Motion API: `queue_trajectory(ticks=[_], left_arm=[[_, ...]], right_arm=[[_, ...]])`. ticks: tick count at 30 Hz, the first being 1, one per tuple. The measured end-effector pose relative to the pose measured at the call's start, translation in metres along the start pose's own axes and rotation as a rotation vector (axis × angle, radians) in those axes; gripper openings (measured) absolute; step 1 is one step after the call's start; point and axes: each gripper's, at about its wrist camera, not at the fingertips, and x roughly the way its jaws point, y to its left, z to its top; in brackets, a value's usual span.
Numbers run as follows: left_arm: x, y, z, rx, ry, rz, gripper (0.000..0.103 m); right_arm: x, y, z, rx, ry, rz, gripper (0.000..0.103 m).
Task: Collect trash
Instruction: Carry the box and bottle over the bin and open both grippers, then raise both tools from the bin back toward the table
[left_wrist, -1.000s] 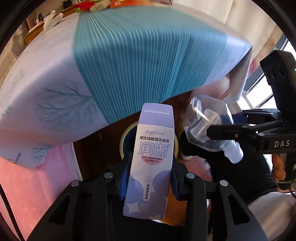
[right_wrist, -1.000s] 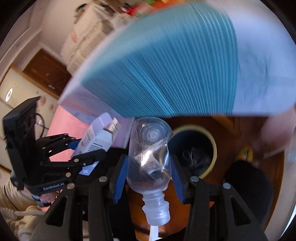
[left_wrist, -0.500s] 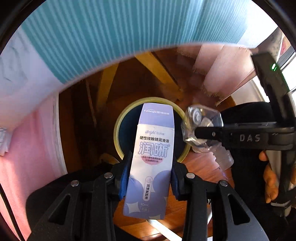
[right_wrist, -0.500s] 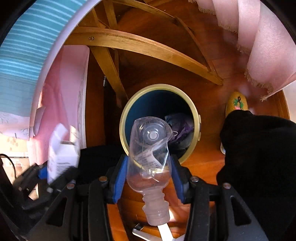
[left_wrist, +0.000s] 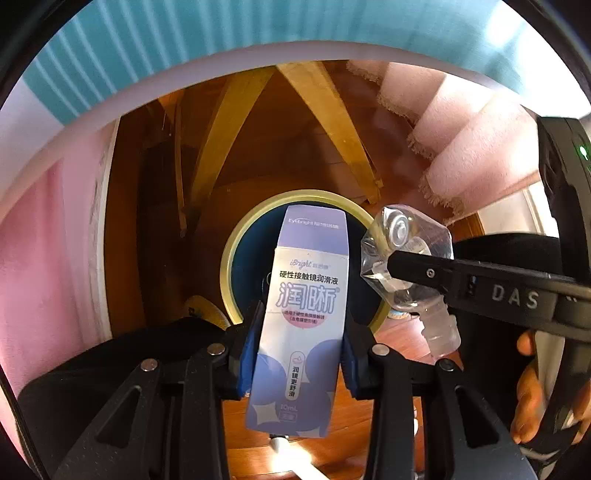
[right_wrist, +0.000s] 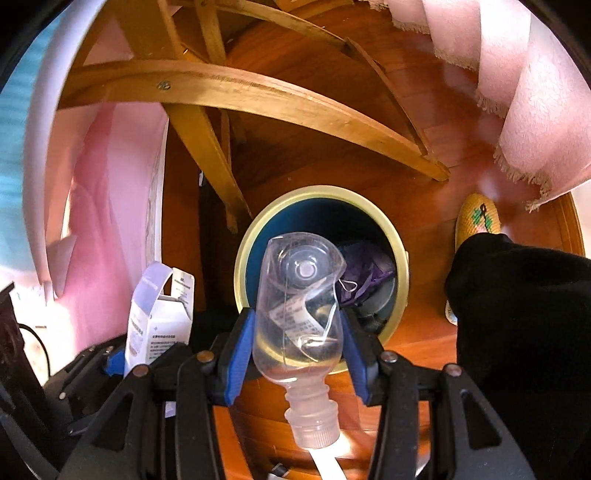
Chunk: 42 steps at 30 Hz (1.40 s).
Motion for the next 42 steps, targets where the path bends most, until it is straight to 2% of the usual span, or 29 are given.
queue_trajectory(ticks=[4, 6, 7, 8, 10, 11, 14, 19, 22, 31, 42], left_arm=[[0.002, 0.006, 0.004, -0.037, -0.009, -0.049, 0.039], [0.004, 0.009, 0.006, -0.057, -0.001, -0.067, 0.058], [0.005, 0.011, 0.007, -0.068, 0.003, -0.07, 0.07], [0.006, 0.014, 0.007, -0.083, 0.007, -0.069, 0.075], [0.009, 0.018, 0.007, -0.1, 0.019, -0.079, 0.077], [0.011, 0.02, 0.007, -0.11, 0.028, -0.088, 0.082], [0.01, 0.021, 0.007, -0.115, 0.022, -0.105, 0.092], [0.007, 0.019, 0.005, -0.099, -0.003, -0.1, 0.1], [0.007, 0.019, 0.004, -0.1, -0.006, -0.095, 0.1], [0.005, 0.027, 0.002, -0.154, -0.012, -0.147, 0.1], [-0.004, 0.029, -0.004, -0.153, -0.057, -0.121, 0.1]], right_arm=[[0.007, -0.003, 0.003, 0.044, 0.016, 0.019, 0.049], [0.01, -0.005, 0.004, 0.062, 0.022, 0.013, 0.052], [0.01, -0.005, 0.004, 0.066, 0.015, 0.005, 0.056], [0.01, -0.006, 0.005, 0.068, 0.01, 0.004, 0.062], [0.01, -0.006, 0.005, 0.067, 0.001, 0.0, 0.067], [0.01, -0.005, 0.005, 0.065, -0.003, -0.002, 0.069], [0.011, -0.005, 0.004, 0.053, -0.009, -0.03, 0.07], [0.014, -0.001, 0.003, 0.015, -0.007, -0.097, 0.07], [0.014, -0.002, 0.002, 0.006, -0.008, -0.111, 0.071], [0.012, -0.004, 0.001, 0.0, -0.012, -0.129, 0.071], [0.007, -0.006, -0.005, -0.018, -0.009, -0.17, 0.072]])
